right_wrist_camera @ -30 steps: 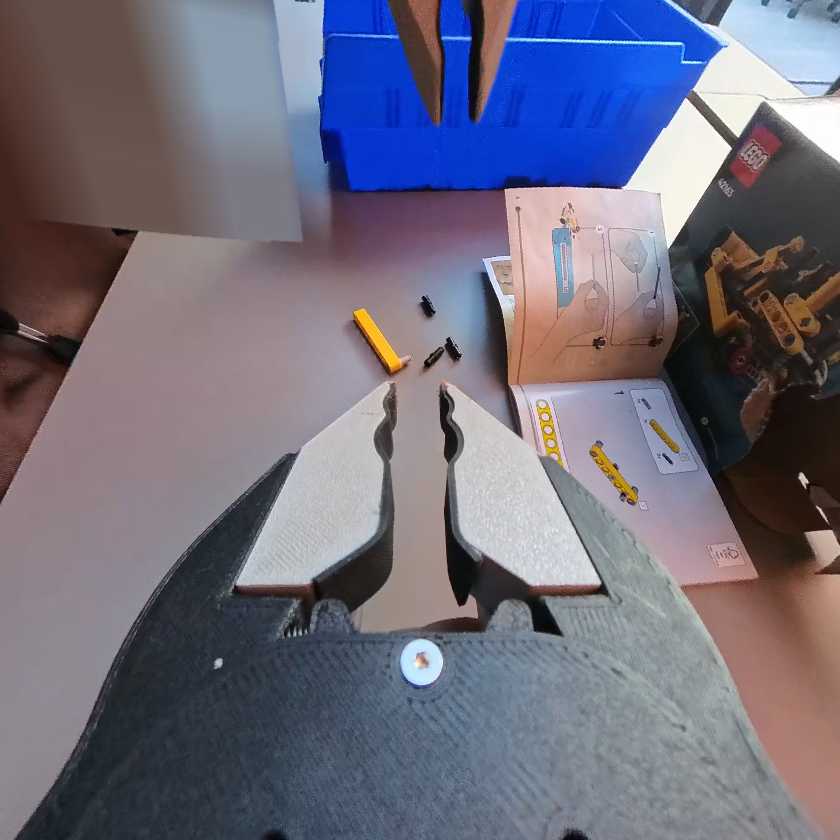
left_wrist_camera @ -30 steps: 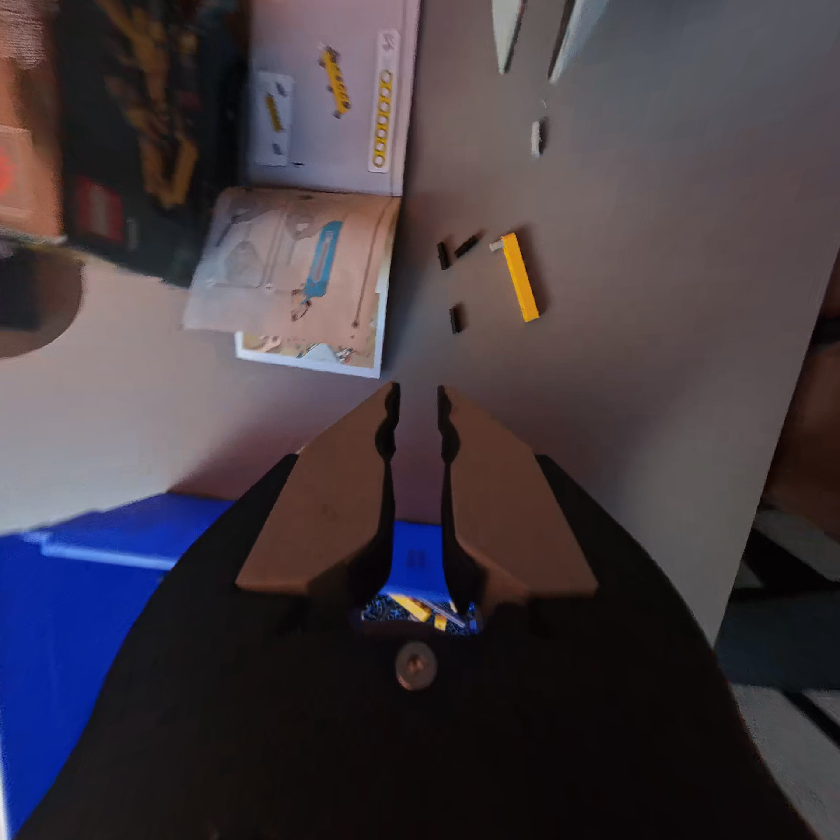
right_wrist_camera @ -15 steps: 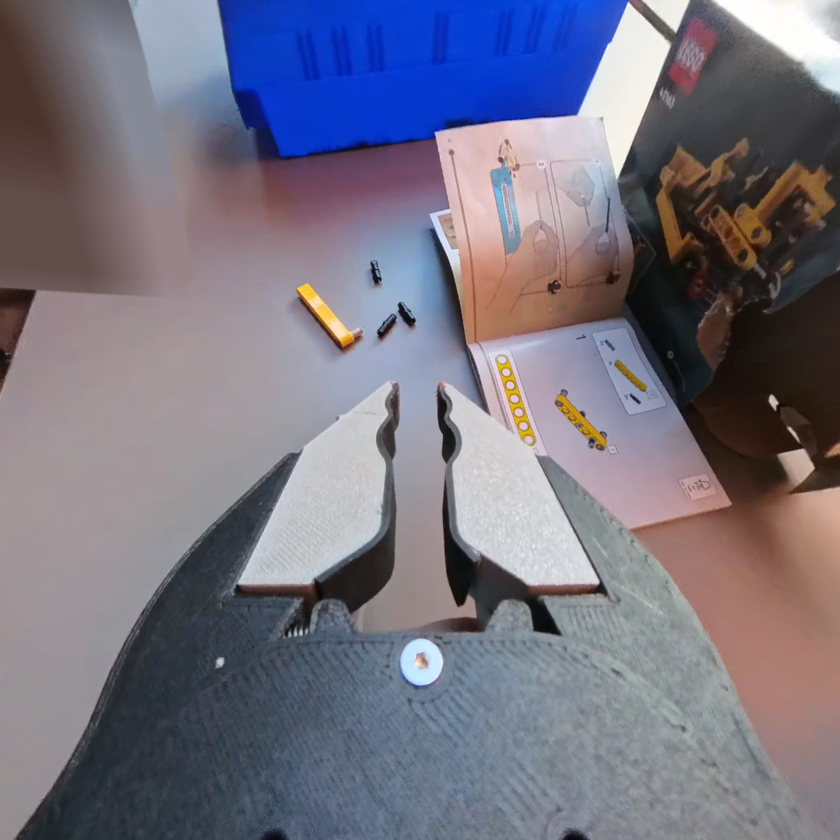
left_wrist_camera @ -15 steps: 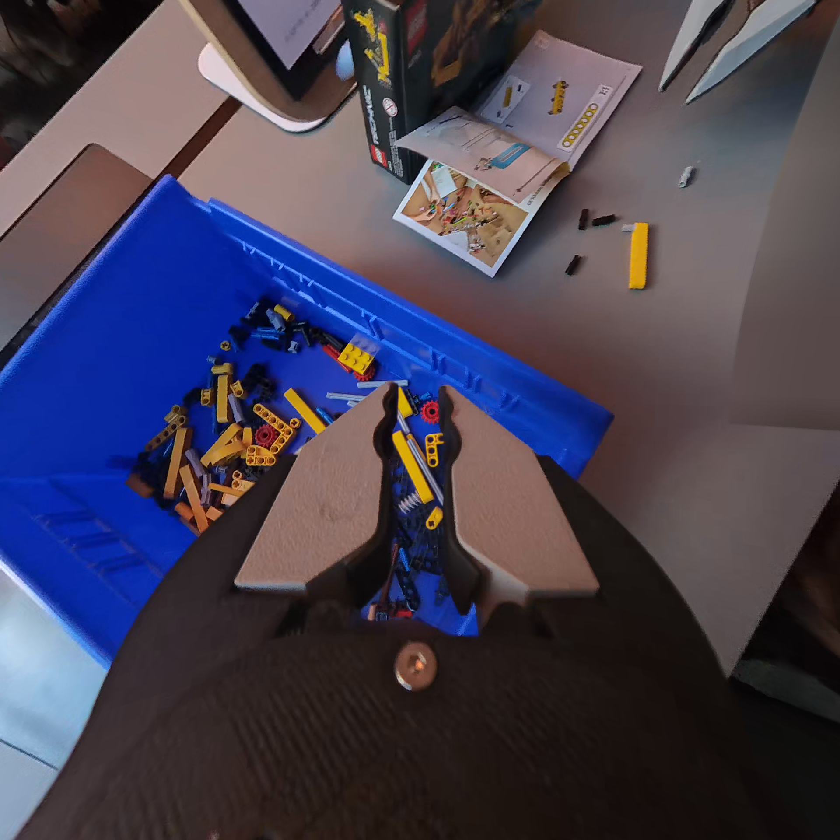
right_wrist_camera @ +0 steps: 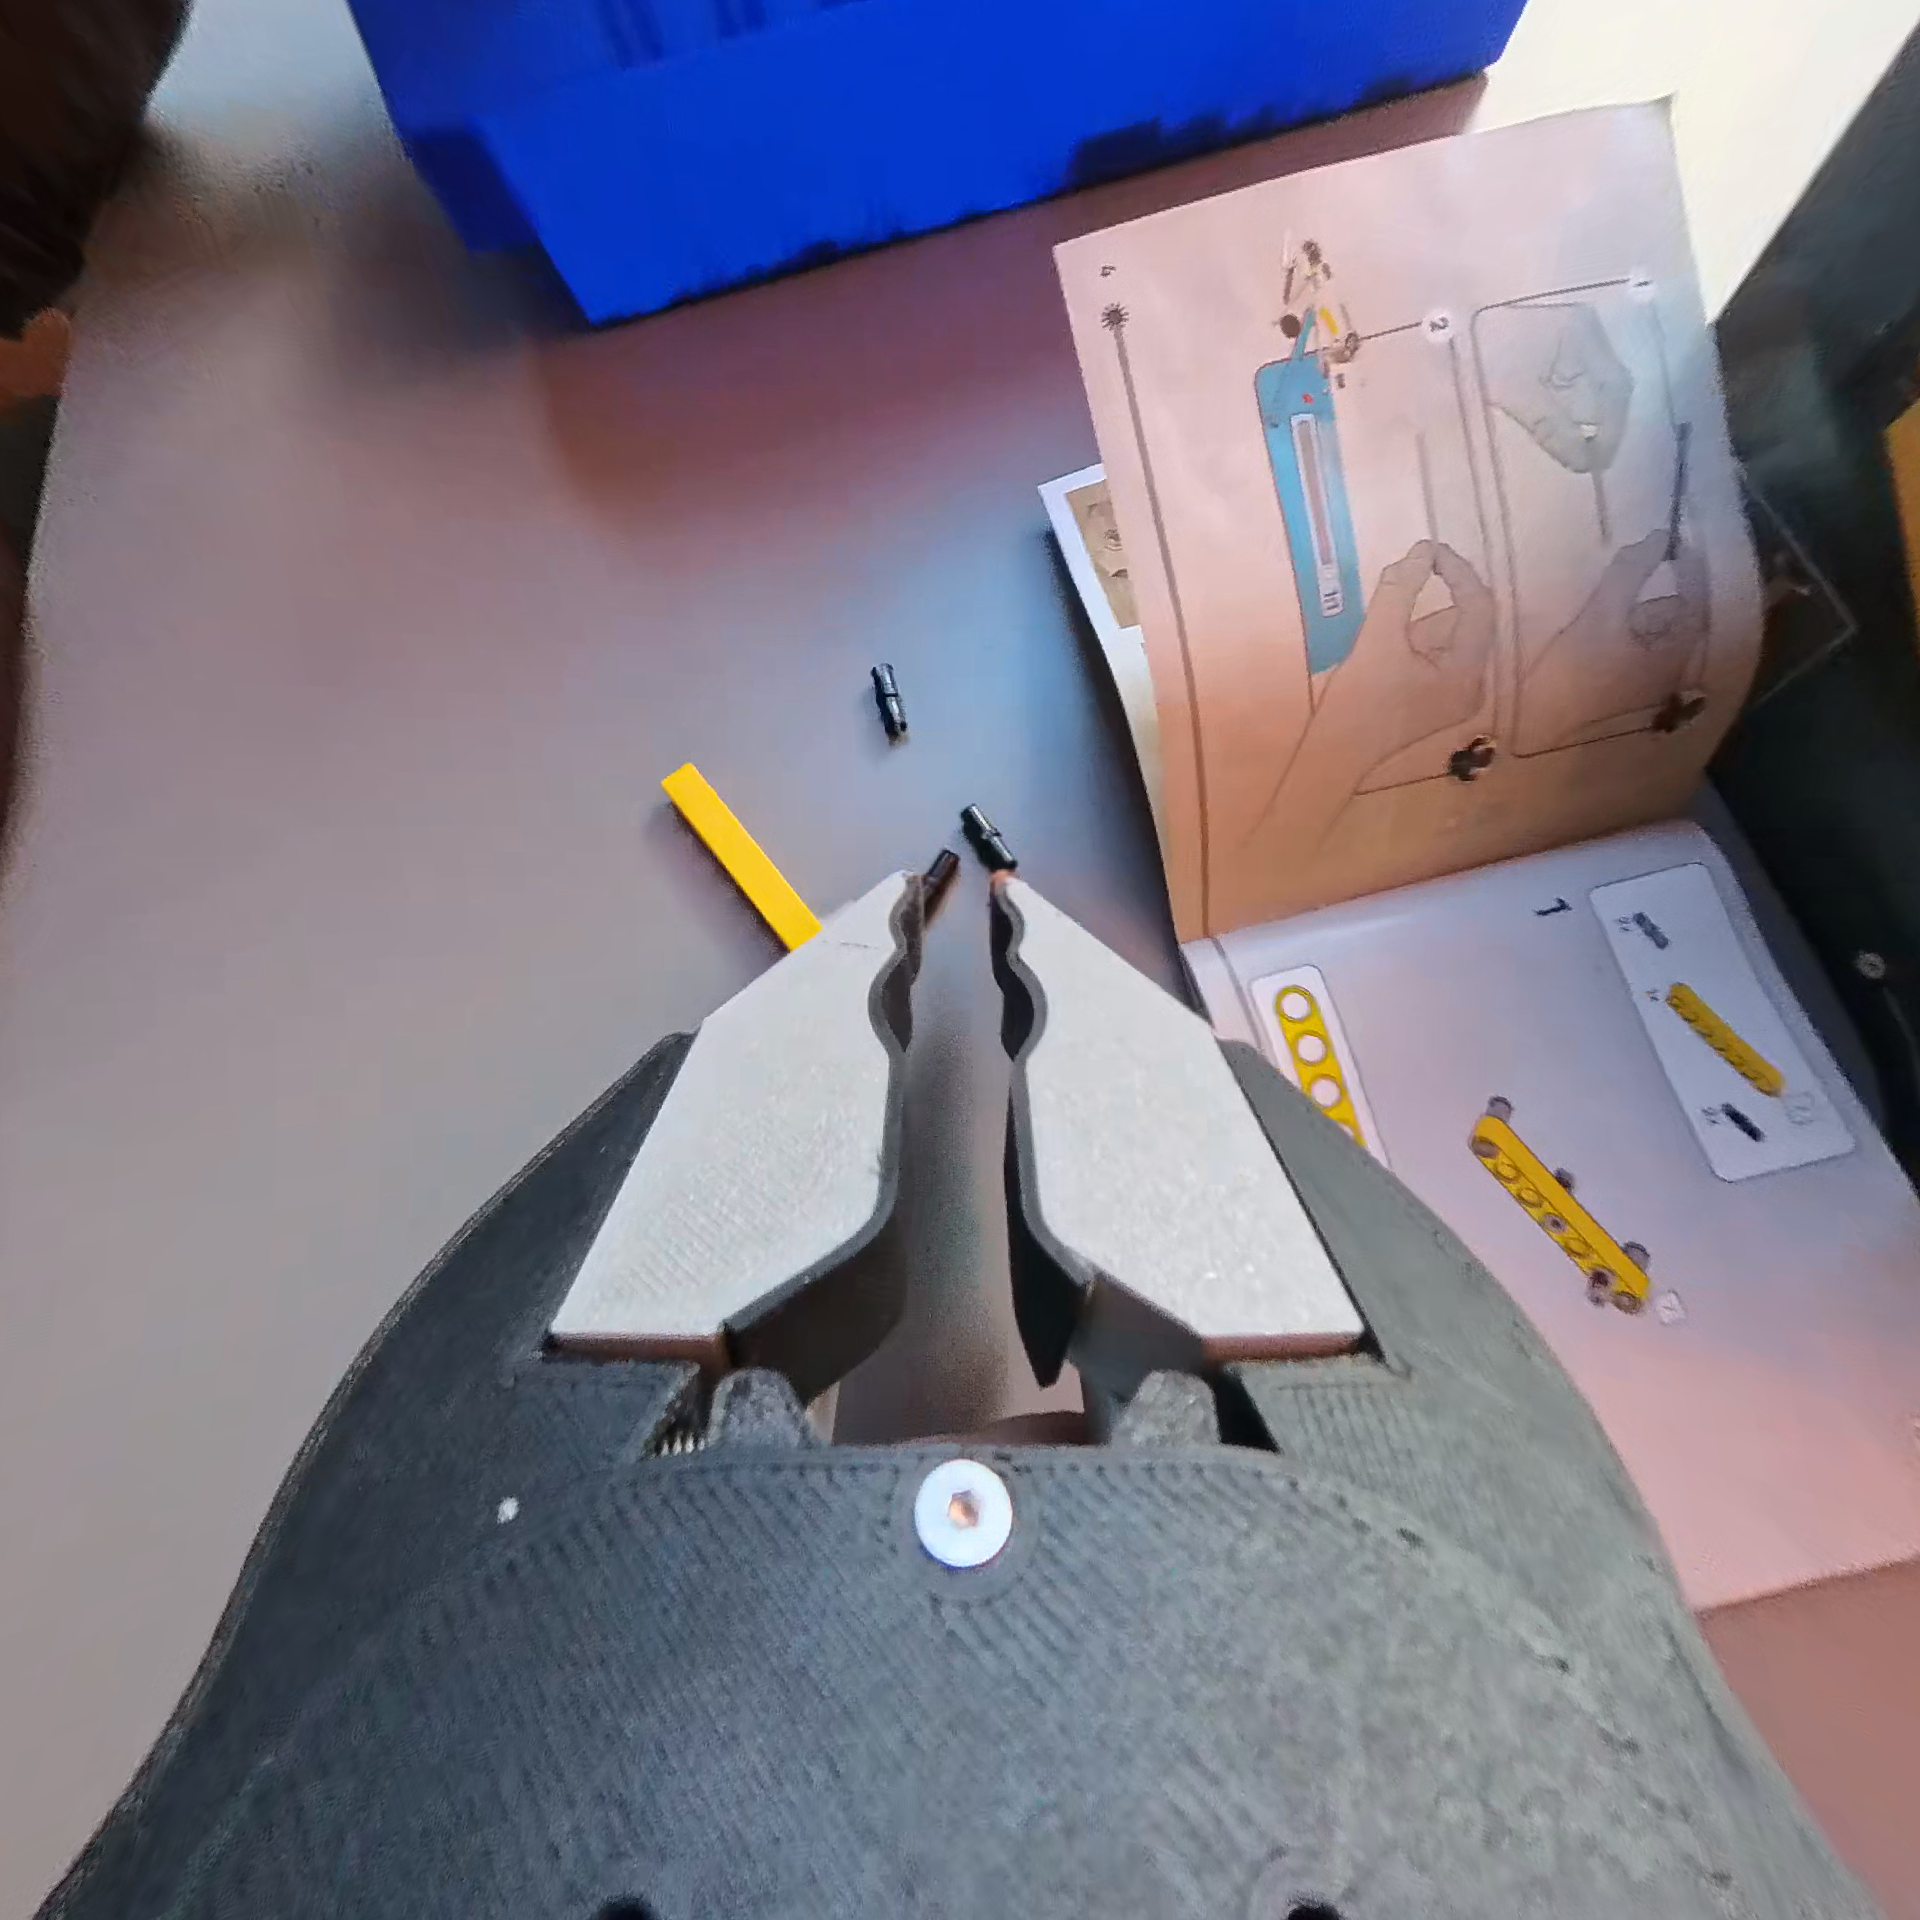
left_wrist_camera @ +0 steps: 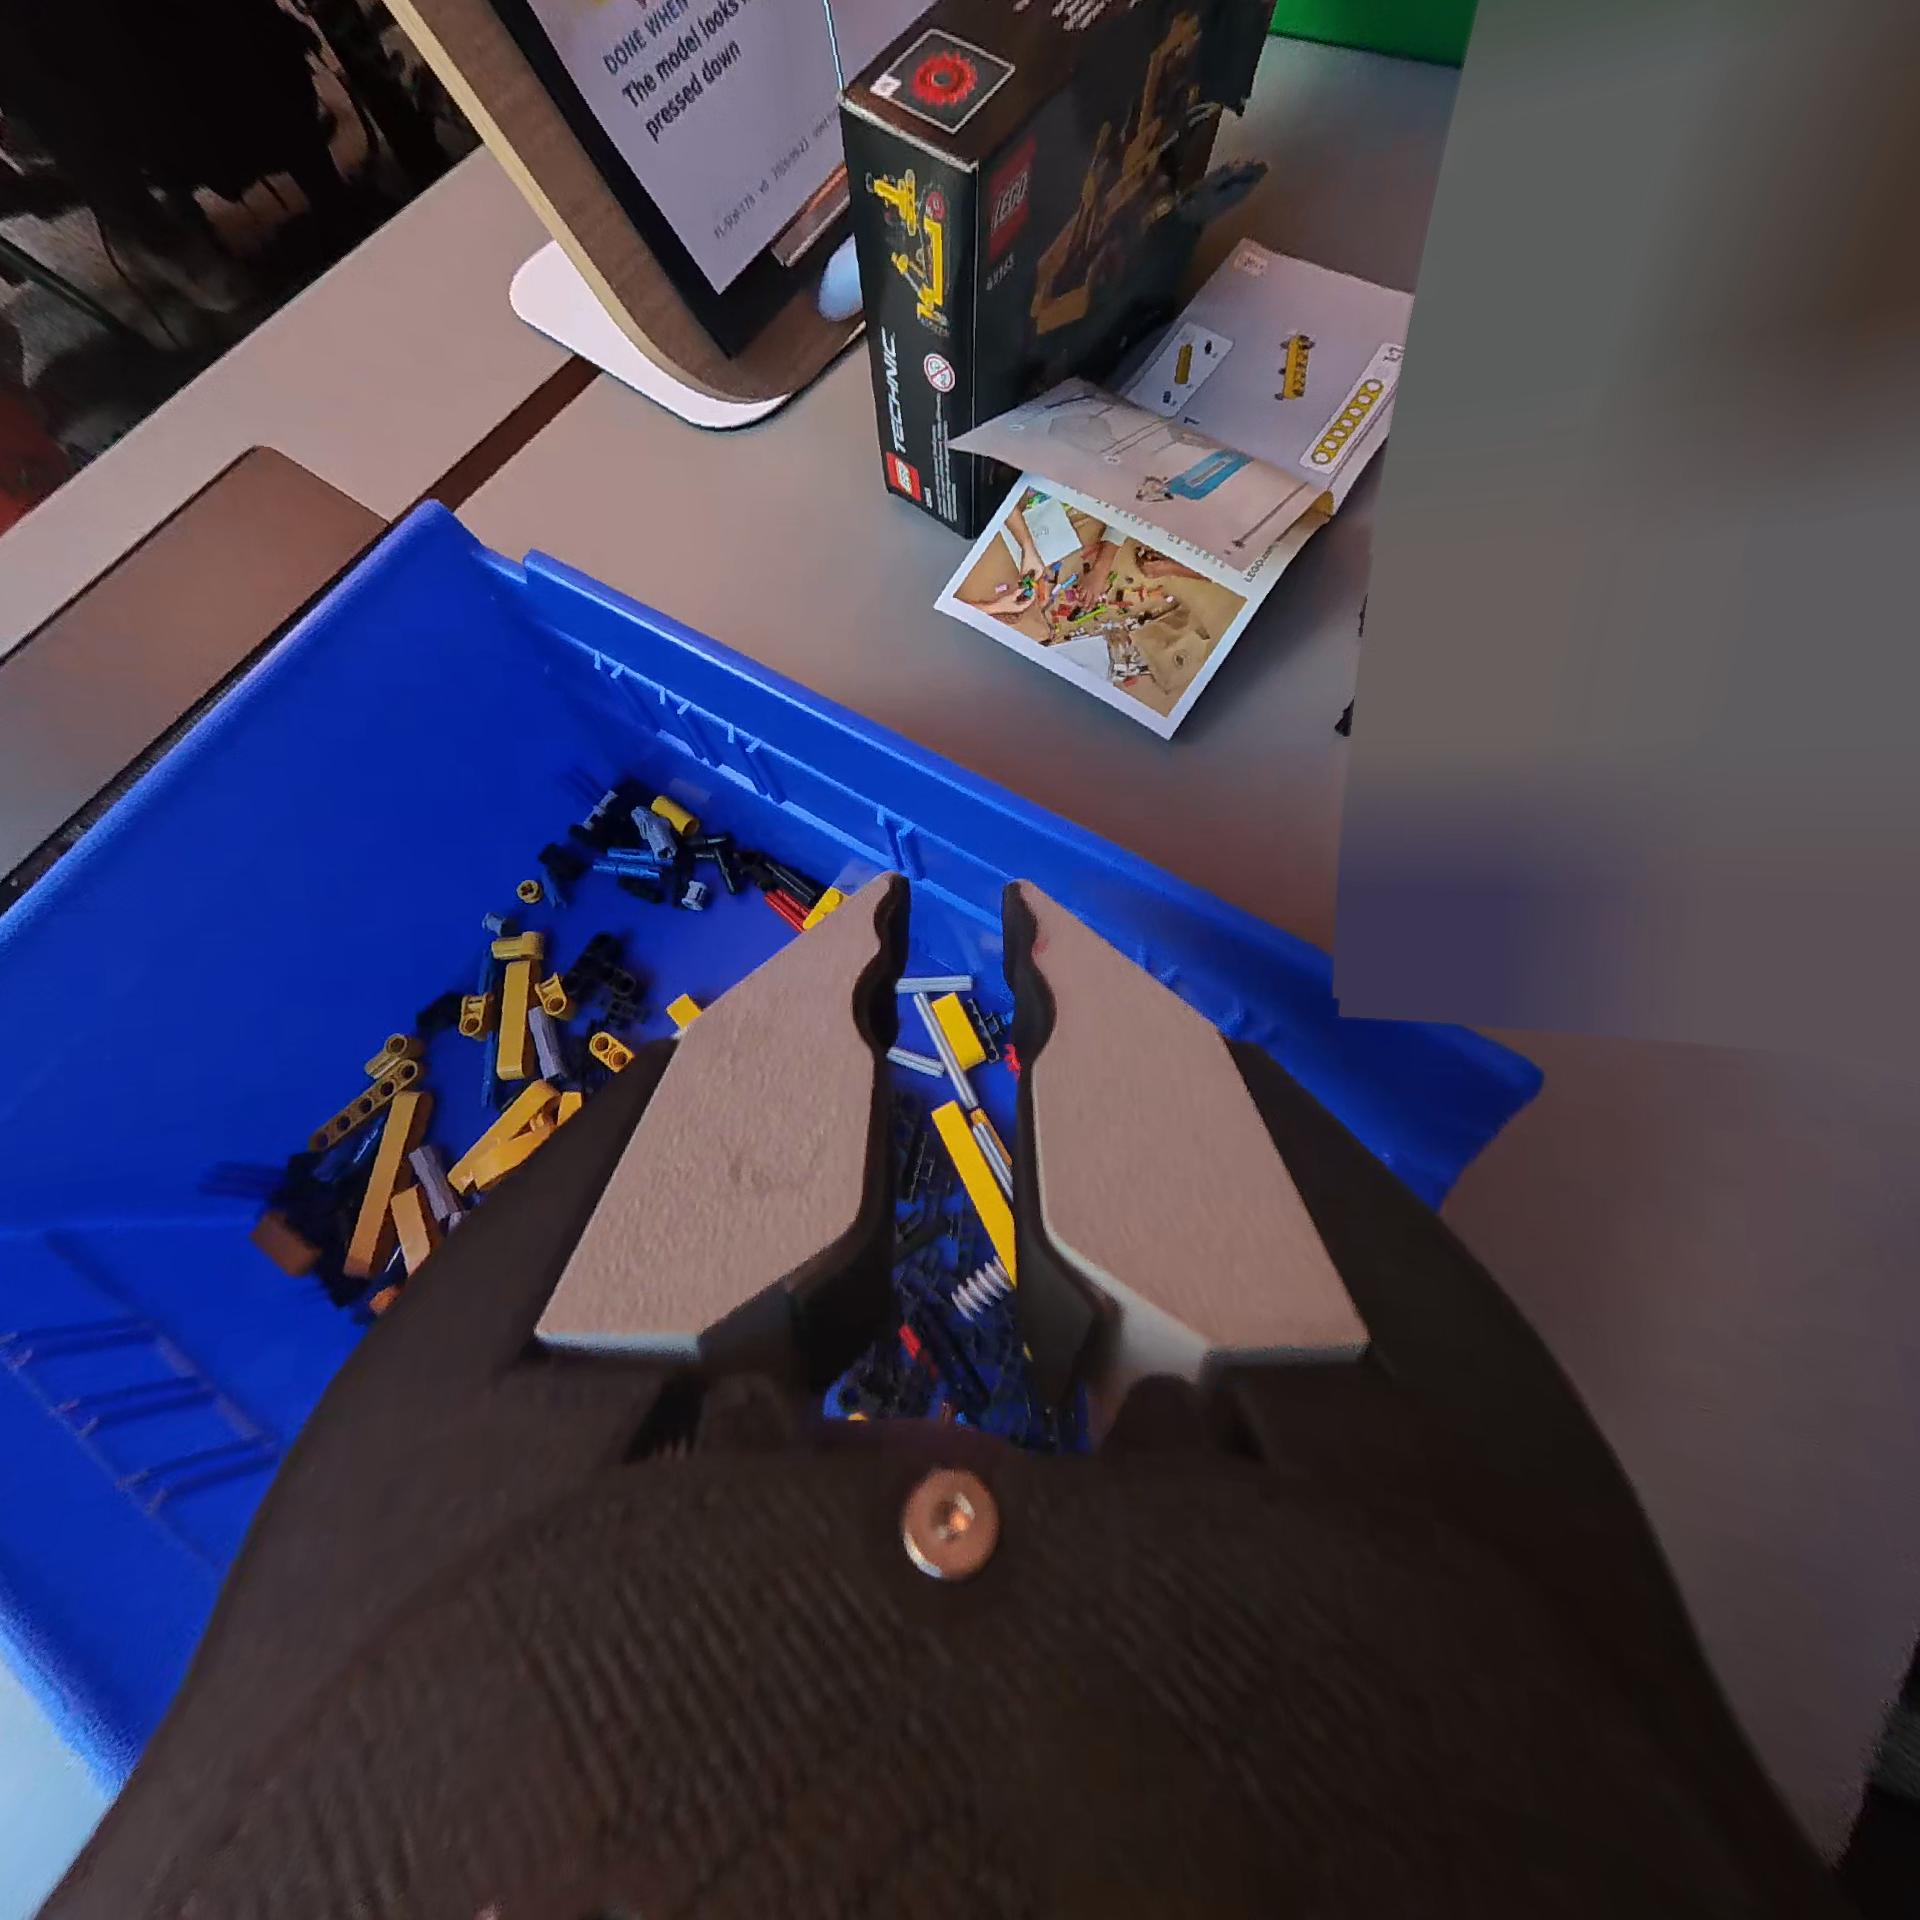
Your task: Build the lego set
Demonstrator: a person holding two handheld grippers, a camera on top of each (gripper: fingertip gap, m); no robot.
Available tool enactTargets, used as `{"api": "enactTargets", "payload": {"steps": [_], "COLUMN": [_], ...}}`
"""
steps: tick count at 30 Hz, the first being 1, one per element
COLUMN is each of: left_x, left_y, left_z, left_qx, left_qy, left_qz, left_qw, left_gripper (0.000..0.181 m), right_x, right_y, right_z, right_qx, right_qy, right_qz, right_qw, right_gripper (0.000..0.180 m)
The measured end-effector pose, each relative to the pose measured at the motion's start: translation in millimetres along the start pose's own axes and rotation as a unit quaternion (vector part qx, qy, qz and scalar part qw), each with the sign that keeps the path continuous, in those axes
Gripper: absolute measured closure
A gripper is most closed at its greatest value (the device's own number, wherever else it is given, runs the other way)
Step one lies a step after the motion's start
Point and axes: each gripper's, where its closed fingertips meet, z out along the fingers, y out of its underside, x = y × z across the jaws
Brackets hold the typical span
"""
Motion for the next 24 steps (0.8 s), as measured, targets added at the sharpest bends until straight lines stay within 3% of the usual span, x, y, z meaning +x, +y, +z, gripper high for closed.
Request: {"api": "enactTargets", "payload": {"steps": [12,18,24], "left_x": [6.5,4.5,3.1], "left_y": [11.4,15.0,18.7], "left_z": [8.9,11.4,14.0], "left_qx": [-0.004,-0.008,-0.013], "left_qy": [0.02,0.019,0.02], "left_qz": [0.001,-0.003,-0.006], "left_qw": [1.0,1.0,1.0], "left_gripper": [0.165,0.165,0.164], "right_x": [10.4,-0.9,-5.0], "right_y": [8.4,1.1,8.0], "right_z": [5.5,0.7,10.3], "right_qx": [-0.021,0.008,-0.027], "right_qy": [0.016,-0.02,-0.022], "right_qz": [-0.003,-0.015,-0.032], "right_qw": [1.0,1.0,0.999], "right_gripper": [0.171,0.172,0.173]}}
